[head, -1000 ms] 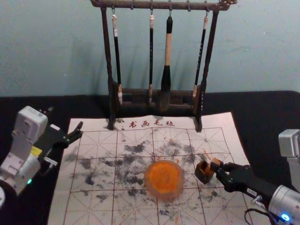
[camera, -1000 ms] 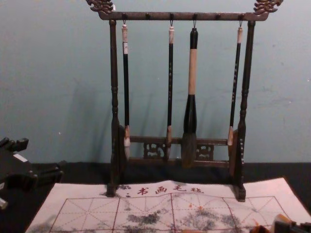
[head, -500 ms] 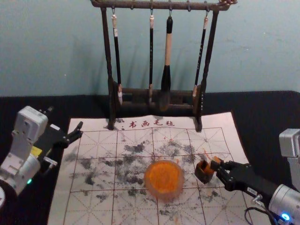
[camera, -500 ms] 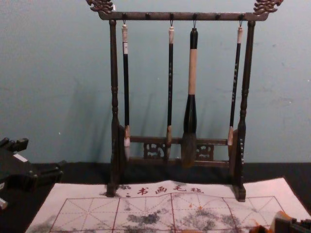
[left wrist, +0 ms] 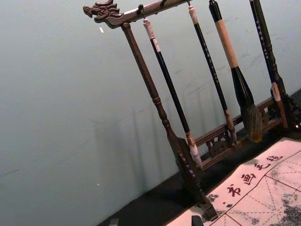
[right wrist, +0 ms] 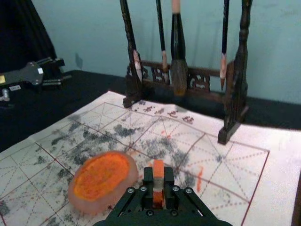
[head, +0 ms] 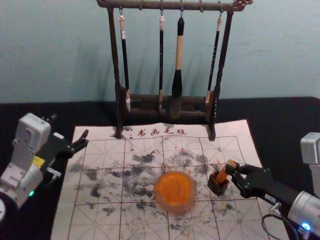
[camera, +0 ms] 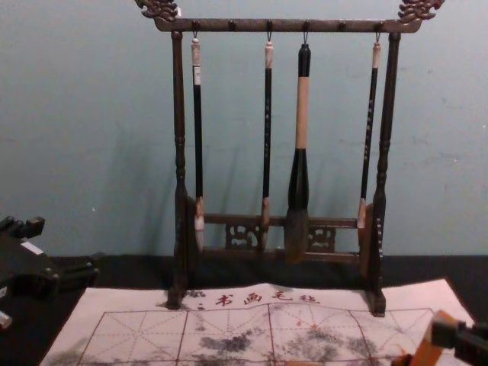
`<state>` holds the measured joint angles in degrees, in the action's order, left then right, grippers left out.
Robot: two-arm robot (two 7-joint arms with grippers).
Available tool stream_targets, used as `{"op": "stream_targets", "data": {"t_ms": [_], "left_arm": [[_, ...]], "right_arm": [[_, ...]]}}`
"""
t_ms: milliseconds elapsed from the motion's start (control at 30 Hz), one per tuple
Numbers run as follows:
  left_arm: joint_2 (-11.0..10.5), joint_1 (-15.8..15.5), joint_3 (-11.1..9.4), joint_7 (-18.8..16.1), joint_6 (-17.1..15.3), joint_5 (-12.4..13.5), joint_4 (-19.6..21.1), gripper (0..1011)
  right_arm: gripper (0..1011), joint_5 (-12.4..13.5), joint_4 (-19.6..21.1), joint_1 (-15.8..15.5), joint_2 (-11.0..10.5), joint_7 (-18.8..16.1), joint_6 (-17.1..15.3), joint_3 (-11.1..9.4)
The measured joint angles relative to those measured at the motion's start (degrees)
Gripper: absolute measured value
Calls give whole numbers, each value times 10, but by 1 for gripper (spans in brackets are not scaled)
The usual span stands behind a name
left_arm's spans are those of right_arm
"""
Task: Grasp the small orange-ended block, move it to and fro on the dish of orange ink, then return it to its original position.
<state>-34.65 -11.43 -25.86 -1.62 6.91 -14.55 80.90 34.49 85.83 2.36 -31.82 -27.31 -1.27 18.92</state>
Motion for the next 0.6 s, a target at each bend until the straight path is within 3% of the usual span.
{"op": "stream_targets", "data": {"t_ms": [333, 467, 600], "left_arm": [[0, 0, 0, 0, 0, 0, 0, 1001], [0, 0, 0, 0, 0, 0, 0, 1001], [0, 0, 0, 0, 0, 0, 0, 1001]], "right_arm": [[81, -18, 30, 6, -4, 0, 15, -7], [81, -37, 47, 18, -4, 5, 18, -7], [81, -63, 59, 38, -5, 15, -3, 4]]}}
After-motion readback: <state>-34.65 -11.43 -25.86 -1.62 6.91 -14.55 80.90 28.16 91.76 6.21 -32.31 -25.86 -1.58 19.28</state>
